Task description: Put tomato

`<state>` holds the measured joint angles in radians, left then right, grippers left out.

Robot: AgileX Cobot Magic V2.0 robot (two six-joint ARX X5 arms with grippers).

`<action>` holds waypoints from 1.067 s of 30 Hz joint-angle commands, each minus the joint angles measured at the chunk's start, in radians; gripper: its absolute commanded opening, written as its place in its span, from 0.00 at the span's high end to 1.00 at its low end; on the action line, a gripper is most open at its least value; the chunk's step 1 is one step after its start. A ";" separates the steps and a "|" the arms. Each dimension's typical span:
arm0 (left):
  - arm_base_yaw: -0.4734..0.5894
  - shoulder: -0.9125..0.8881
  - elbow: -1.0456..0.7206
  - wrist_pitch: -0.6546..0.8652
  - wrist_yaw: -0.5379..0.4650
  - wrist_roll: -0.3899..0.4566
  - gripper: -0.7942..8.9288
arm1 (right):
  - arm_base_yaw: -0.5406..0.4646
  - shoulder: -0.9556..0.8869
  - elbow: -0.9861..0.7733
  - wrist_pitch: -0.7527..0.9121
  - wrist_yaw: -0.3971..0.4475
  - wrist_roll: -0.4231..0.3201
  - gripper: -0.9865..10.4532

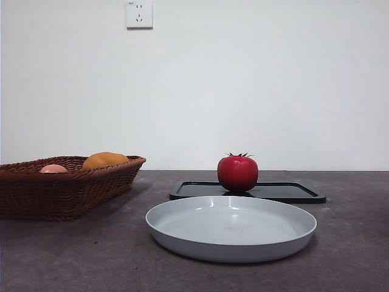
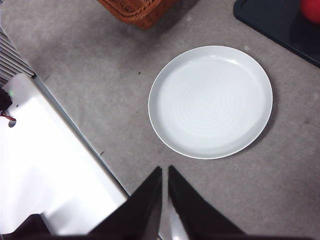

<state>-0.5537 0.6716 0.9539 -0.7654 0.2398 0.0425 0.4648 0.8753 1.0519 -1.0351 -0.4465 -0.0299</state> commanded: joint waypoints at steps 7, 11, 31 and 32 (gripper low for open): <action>0.359 -0.240 -0.185 0.430 -0.115 0.186 0.91 | 0.007 0.005 0.008 0.010 -0.005 -0.008 0.90; 0.472 -0.356 -0.360 0.546 -0.202 0.185 0.91 | 0.007 0.005 0.008 0.010 -0.005 -0.008 0.90; 0.550 -0.669 -0.896 0.599 -0.223 0.094 0.91 | 0.007 0.005 0.008 0.010 -0.005 -0.008 0.90; 0.550 -0.669 -0.906 0.593 -0.223 0.094 0.91 | 0.007 0.005 0.008 0.011 -0.005 -0.008 0.90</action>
<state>-0.0048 0.0048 0.0566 -0.1814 0.0216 0.1471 0.4648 0.8753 1.0519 -1.0348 -0.4465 -0.0299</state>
